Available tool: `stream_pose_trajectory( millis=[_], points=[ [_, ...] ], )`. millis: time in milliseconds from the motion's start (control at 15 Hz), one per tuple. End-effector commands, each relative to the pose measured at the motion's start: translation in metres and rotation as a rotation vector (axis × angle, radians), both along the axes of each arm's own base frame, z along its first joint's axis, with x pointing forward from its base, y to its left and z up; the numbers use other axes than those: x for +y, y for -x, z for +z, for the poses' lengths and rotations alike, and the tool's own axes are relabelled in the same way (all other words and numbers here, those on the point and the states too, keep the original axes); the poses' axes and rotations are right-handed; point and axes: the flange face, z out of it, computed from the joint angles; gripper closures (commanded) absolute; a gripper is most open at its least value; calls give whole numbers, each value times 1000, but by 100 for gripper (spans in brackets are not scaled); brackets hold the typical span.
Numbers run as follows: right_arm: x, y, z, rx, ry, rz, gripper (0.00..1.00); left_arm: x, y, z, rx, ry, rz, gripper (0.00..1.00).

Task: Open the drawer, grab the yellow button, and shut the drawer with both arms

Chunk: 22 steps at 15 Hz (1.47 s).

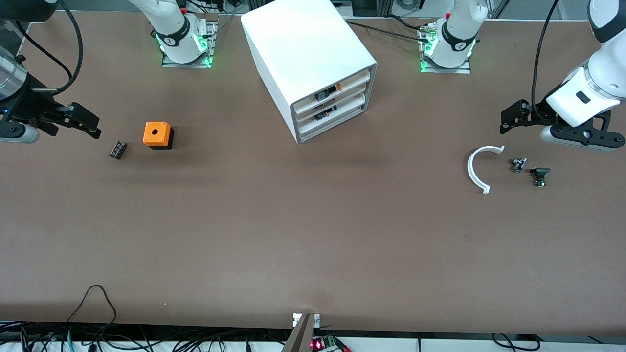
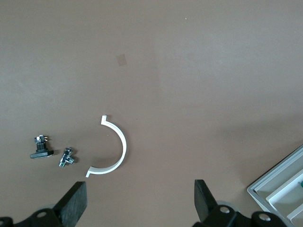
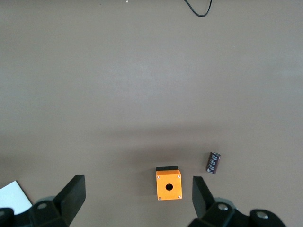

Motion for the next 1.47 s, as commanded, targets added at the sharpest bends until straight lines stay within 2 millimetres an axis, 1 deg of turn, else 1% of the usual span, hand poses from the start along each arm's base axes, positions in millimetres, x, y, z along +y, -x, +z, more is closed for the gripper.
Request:
stream_pose_trajectory(
  millis=[0,200,400,467,533,600,667,800,933,1067,1200,1333,1400],
  points=[
    [2,-2,1,5,-11,-14,0,-2,-4,5,6,-12,2,0],
    [0,-2,4,-2,-16,-17,0,-2,-4,5,6,-13,2,0],
    [-8,-5,17,-36,-70,-35,0,-2,-4,5,6,-13,2,0],
    [-13,-6,16,-29,-108,-47,0,-2,-4,5,6,-13,2,0],
    [-15,-7,9,-10,-142,-62,0,-2,-4,5,6,-13,2,0],
    [-13,-8,1,11,-164,-66,0,-2,-4,5,6,-13,2,0],
    [-12,-7,0,16,-166,-61,0,-3,-4,5,6,-13,0,0],
    [-13,-10,-15,56,-167,-49,0,-3,-4,5,6,-15,0,0],
    [-12,-19,-39,101,-156,-20,0,-3,-4,5,7,-15,0,0],
    [-10,-31,-69,143,-153,-3,0,-3,-4,5,7,-13,-1,0],
    [-9,-38,-90,167,-153,21,0,-4,-4,5,9,-13,-3,0],
    [-10,-48,-117,200,-147,20,0,-4,-3,4,20,-11,-6,0],
    [-11,-52,-126,201,-133,23,0,-4,-2,3,29,-8,-6,0]
  ],
)
